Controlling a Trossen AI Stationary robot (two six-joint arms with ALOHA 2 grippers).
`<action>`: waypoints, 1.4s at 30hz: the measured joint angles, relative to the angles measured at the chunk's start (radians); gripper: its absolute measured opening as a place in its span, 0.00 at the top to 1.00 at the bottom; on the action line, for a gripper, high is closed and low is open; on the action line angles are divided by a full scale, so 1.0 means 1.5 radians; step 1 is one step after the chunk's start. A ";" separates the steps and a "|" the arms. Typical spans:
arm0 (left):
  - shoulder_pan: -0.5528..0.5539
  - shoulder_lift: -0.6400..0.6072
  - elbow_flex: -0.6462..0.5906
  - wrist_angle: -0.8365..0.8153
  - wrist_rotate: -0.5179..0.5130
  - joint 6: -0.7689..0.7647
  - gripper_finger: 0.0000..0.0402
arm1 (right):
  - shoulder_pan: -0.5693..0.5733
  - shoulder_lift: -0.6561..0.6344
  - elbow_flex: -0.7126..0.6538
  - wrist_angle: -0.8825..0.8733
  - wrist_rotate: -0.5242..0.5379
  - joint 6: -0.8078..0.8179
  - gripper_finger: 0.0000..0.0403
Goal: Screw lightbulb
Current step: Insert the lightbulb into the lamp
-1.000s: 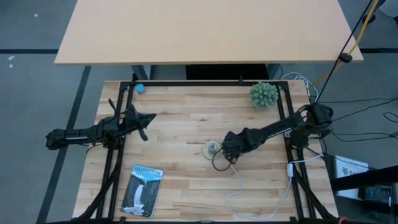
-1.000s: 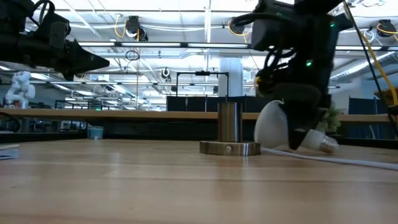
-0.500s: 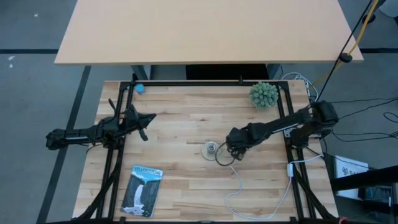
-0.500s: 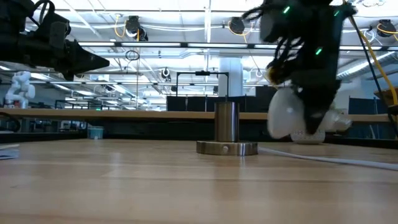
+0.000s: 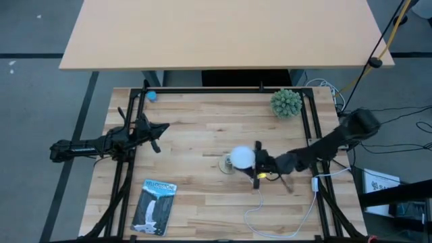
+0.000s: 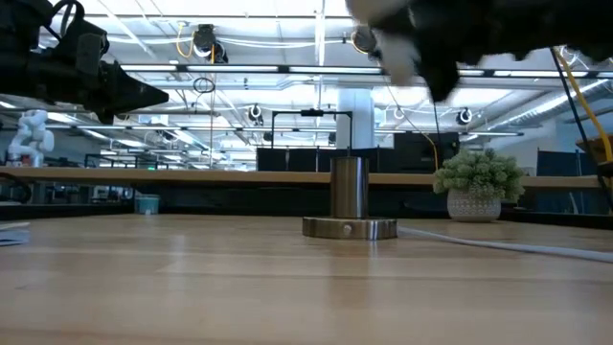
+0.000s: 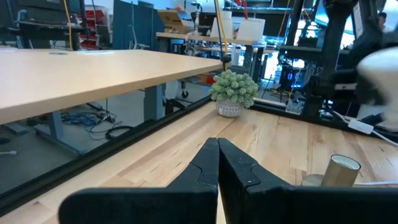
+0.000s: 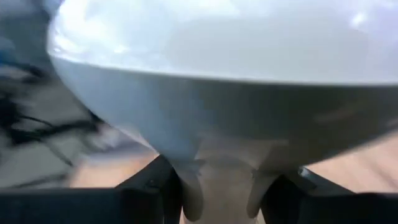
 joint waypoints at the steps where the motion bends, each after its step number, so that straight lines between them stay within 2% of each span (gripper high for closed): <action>1: 0.000 0.000 0.000 0.000 0.000 0.000 1.00 | -0.011 0.028 -0.004 0.101 -0.036 -0.053 0.63; 3: 0.000 0.000 0.000 0.000 0.000 0.000 1.00 | -0.029 0.069 0.003 0.240 -0.087 -0.139 0.63; 5: 0.000 0.000 0.000 0.000 0.000 0.000 1.00 | -0.045 0.093 0.013 0.265 -0.113 -0.185 0.63; 9: 0.000 0.000 0.000 0.000 0.000 0.000 1.00 | -0.069 0.102 0.017 0.214 -0.141 -0.172 0.63; 28: 0.000 0.000 -0.001 0.018 0.006 -0.016 1.00 | -0.155 0.102 0.017 0.073 -0.145 -0.102 0.63; 35: 0.000 0.000 -0.001 0.019 0.000 0.029 1.00 | -0.169 0.102 0.017 0.068 -0.145 -0.102 0.63; 42: 0.000 0.000 -0.001 0.016 0.000 0.031 1.00 | -0.178 0.102 0.017 0.080 -0.143 -0.100 0.63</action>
